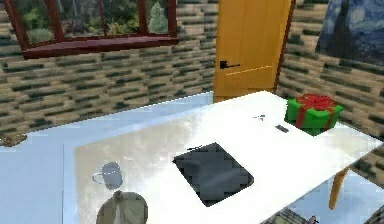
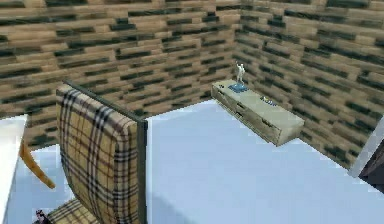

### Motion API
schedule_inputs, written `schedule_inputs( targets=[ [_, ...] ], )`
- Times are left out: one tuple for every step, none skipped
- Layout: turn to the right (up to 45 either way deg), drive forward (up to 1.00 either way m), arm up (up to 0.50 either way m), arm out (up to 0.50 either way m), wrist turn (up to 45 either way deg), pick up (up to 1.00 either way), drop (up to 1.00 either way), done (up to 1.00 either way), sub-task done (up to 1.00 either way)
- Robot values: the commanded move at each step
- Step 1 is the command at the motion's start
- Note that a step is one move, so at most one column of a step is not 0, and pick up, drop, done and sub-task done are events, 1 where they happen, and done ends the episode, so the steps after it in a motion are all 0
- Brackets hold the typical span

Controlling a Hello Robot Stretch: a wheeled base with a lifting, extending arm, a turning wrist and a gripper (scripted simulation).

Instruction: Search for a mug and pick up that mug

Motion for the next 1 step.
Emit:
schedule_inputs(
  targets=[
    [-45.0,0.0,0.0,0.0,0.0,0.0,0.0,0.0,0.0]
  ],
)
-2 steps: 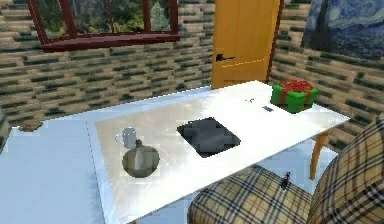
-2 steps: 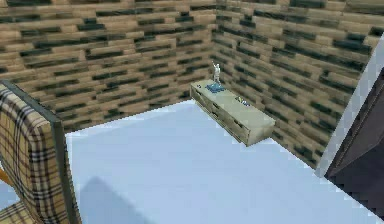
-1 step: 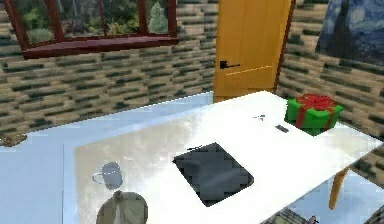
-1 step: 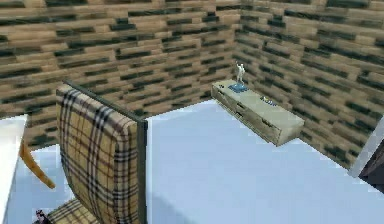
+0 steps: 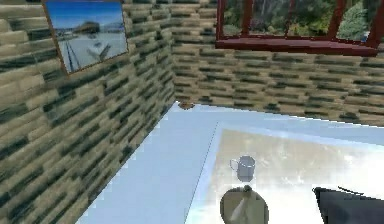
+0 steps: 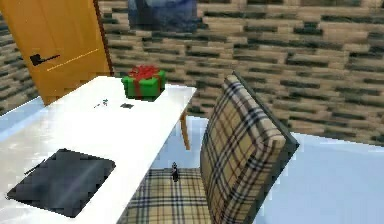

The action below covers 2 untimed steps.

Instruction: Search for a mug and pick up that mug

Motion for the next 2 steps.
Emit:
schedule_inputs(
  targets=[
    [-45.0,0.0,0.0,0.0,0.0,0.0,0.0,0.0,0.0],
    [-24.0,0.0,0.0,0.0,0.0,0.0,0.0,0.0,0.0]
  ],
)
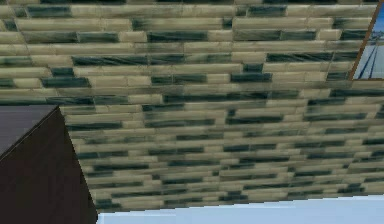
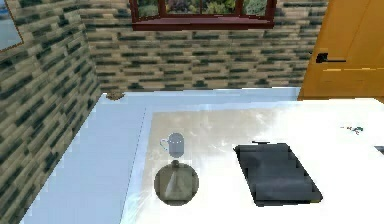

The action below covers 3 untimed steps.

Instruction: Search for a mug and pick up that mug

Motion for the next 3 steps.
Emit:
schedule_inputs(
  targets=[
    [0.0,0.0,0.5,0.0,0.0,0.0,0.0,0.0,0.0],
    [0.0,0.0,0.26,0.0,0.0,0.0,0.0,0.0,0.0],
    [0.0,0.0,0.0,0.46,0.0,0.0,0.0,0.0,0.0]
  ],
)
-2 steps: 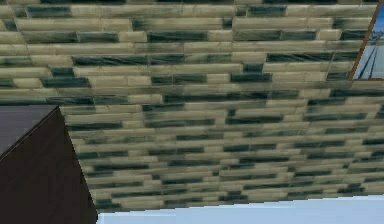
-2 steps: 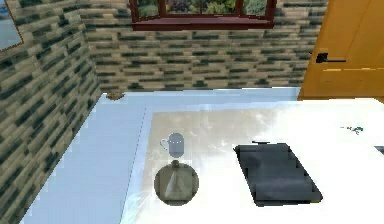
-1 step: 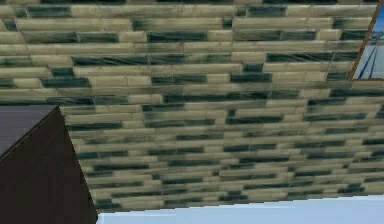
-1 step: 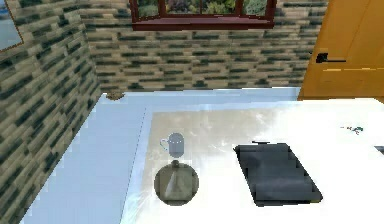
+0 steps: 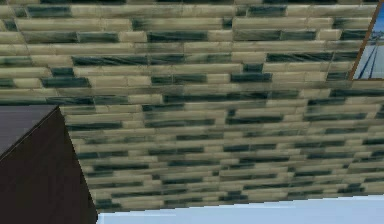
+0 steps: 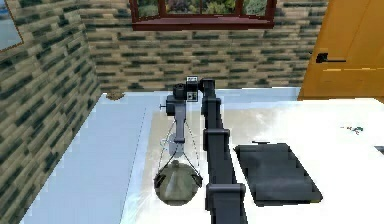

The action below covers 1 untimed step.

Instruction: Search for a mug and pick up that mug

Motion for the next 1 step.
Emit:
schedule_inputs(
  targets=[
    [0.0,0.0,0.0,0.0,45.0,0.0,0.0,0.0,0.0]
  ],
)
